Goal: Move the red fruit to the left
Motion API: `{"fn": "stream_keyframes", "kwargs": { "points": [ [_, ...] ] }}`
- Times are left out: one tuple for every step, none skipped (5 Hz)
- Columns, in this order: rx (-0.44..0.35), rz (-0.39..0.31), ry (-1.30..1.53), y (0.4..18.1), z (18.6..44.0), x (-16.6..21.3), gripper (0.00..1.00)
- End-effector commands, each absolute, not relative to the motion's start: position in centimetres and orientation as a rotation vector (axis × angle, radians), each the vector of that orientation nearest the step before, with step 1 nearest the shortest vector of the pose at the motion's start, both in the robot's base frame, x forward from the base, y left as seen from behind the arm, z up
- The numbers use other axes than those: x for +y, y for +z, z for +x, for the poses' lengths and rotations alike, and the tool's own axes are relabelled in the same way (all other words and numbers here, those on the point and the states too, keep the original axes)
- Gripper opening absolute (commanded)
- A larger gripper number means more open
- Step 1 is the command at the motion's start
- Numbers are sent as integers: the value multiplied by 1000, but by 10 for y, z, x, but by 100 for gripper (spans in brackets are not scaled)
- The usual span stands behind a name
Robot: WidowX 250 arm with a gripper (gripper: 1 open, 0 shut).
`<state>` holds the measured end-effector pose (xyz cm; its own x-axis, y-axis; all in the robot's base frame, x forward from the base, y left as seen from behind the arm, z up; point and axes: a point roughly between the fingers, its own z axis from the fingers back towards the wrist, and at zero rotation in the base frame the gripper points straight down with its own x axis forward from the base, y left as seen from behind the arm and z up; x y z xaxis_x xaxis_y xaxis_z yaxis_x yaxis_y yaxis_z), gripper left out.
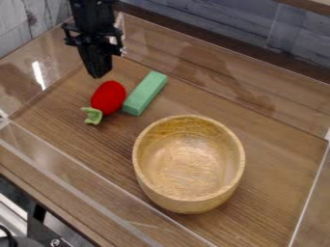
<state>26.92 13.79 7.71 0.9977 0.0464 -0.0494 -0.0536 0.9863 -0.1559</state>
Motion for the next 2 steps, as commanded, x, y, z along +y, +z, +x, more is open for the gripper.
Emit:
{"fn": "stream_keyframes", "kwargs": {
  "points": [
    [17,-135,40,72,268,145,0],
    [18,-128,22,70,267,151,0]
  ]
}}
